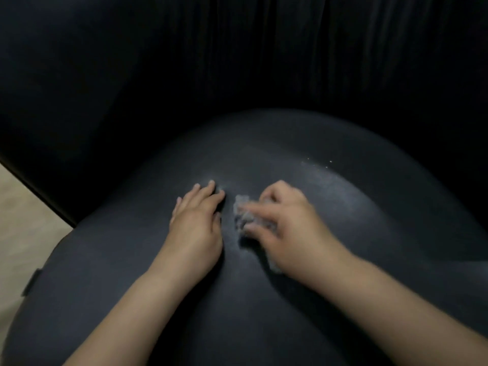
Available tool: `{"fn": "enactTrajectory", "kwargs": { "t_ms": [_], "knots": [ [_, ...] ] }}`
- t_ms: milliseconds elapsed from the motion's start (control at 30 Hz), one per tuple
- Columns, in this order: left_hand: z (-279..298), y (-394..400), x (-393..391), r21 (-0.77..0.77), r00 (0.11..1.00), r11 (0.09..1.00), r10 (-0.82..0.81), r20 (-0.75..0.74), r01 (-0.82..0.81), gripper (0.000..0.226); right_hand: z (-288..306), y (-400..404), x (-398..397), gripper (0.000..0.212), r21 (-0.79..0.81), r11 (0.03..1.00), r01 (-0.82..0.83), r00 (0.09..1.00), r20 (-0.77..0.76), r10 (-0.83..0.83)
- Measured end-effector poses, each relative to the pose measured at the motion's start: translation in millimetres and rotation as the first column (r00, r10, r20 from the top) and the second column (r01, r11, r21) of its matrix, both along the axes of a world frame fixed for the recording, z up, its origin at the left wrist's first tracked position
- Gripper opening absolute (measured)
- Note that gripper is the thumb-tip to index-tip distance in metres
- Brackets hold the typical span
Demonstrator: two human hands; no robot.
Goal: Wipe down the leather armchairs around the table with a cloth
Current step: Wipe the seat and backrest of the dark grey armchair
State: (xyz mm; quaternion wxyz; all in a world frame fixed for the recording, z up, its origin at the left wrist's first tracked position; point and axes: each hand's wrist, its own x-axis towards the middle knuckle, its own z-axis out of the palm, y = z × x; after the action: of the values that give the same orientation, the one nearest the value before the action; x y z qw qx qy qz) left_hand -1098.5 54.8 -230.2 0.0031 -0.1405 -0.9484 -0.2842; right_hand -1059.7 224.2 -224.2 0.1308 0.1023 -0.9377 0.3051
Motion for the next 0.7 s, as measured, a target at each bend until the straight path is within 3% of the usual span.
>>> {"fn": "enactTrajectory", "kwargs": {
  "t_ms": [100,200,267,433,500,600,700],
  "knots": [
    [1.8,-2.9,0.0,-0.019,1.0,1.0,-0.018,0.023,0.018,0.047,-7.4,-0.2,17.6,0.033,0.12,0.992,-0.044,0.999,0.027,0.041],
    [4.8,-2.9,7.0,-0.116,0.999,0.992,-0.045,0.01,0.045,0.053,-11.4,41.0,-6.2,0.026,0.126,0.976,0.179,0.983,-0.055,-0.173],
    [9.1,-2.4,14.5,-0.165,0.998,0.984,-0.061,0.001,0.06,0.054,-9.2,56.0,-10.9,0.027,0.123,0.96,0.252,0.968,-0.02,-0.251],
    [15.8,5.4,35.7,-0.255,0.988,0.955,-0.154,-0.003,0.149,0.061,-7.6,16.7,34.5,0.037,0.17,0.985,0.0,1.0,-0.008,0.001],
    [14.8,7.8,40.9,-0.263,0.986,0.951,-0.168,0.004,0.163,0.06,-7.1,34.9,26.9,0.031,0.181,0.982,0.052,0.999,-0.009,-0.051],
    [12.7,8.5,44.7,-0.27,0.987,0.949,-0.161,0.021,0.161,0.058,-5.6,66.5,10.3,0.03,0.174,0.948,0.267,0.963,-0.005,-0.27],
    [9.9,10.3,47.3,-0.287,0.99,0.948,-0.141,0.015,0.14,0.057,-6.6,40.8,26.3,0.024,0.146,0.963,0.228,0.974,-0.031,-0.226]
  ]
}}
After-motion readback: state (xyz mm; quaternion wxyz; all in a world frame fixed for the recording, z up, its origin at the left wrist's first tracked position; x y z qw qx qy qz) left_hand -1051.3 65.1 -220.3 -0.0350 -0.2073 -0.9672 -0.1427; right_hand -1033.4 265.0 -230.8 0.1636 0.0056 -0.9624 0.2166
